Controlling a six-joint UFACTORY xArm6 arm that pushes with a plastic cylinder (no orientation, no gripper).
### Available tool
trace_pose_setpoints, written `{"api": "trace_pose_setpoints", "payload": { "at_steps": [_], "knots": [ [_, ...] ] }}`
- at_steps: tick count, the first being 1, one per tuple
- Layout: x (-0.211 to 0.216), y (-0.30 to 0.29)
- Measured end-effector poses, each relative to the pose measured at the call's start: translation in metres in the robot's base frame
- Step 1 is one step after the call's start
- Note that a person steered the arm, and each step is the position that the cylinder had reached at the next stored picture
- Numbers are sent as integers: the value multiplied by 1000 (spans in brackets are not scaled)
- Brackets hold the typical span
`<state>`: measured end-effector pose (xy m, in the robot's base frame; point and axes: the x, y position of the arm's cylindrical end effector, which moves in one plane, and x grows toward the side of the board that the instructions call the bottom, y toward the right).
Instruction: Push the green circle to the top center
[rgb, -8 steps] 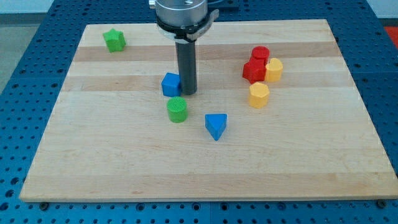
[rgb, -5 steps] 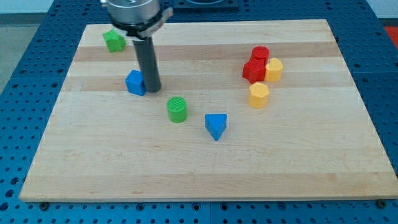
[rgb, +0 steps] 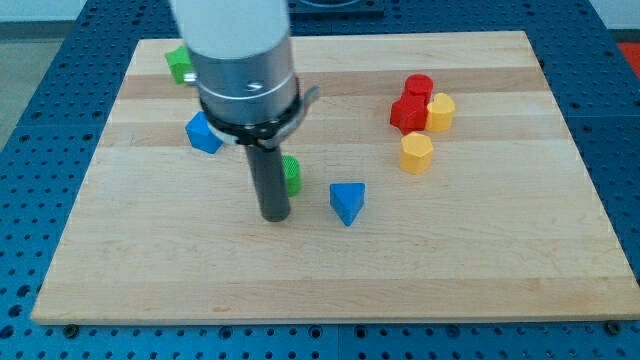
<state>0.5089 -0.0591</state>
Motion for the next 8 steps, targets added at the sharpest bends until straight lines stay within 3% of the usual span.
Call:
{"api": "trace_pose_setpoints", "payload": {
  "at_steps": [2,8],
  "knots": [
    [-6,3],
    [-197,3]
  ]
}}
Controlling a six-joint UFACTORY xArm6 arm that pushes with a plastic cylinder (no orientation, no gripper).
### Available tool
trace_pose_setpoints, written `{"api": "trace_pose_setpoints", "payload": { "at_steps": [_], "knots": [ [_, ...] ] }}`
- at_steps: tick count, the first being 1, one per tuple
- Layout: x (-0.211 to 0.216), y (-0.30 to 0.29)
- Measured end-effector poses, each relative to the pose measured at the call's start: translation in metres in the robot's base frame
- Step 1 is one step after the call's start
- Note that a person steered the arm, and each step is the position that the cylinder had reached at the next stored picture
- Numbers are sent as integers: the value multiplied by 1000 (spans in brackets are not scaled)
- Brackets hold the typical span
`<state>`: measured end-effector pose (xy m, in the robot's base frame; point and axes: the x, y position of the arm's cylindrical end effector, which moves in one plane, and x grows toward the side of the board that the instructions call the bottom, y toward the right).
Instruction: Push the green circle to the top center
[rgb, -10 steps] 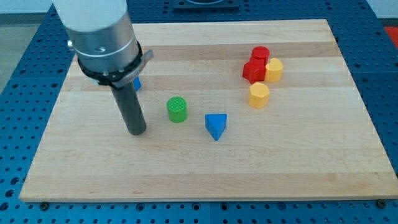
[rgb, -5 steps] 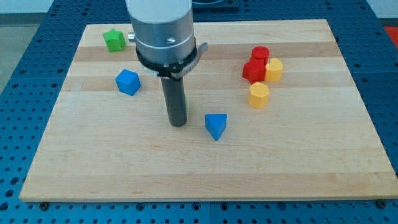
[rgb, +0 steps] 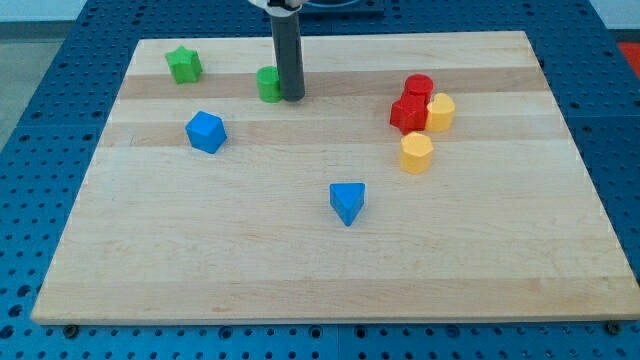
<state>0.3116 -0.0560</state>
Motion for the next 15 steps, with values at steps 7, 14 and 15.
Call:
{"api": "trace_pose_setpoints", "payload": {
  "at_steps": [7,14,15],
  "knots": [
    [1,-76],
    [0,8],
    [0,-31]
  ]
}}
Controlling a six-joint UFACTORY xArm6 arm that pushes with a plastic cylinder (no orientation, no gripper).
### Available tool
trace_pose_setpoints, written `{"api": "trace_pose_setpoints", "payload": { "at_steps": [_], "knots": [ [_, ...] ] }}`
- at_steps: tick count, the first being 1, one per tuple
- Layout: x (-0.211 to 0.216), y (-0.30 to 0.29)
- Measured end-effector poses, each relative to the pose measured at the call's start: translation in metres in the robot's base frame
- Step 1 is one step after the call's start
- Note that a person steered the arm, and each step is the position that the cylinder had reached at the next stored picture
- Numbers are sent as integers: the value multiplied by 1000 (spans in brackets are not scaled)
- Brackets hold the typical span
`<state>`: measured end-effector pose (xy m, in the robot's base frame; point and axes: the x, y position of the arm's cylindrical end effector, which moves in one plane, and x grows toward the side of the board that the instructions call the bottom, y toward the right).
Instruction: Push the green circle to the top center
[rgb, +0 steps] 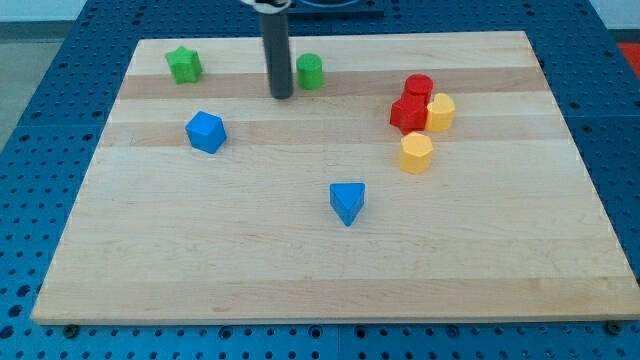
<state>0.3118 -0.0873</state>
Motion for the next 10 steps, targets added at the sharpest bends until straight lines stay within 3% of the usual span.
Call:
{"api": "trace_pose_setpoints", "payload": {
  "at_steps": [2,10],
  "knots": [
    [-29,-17],
    [-29,46]
  ]
}}
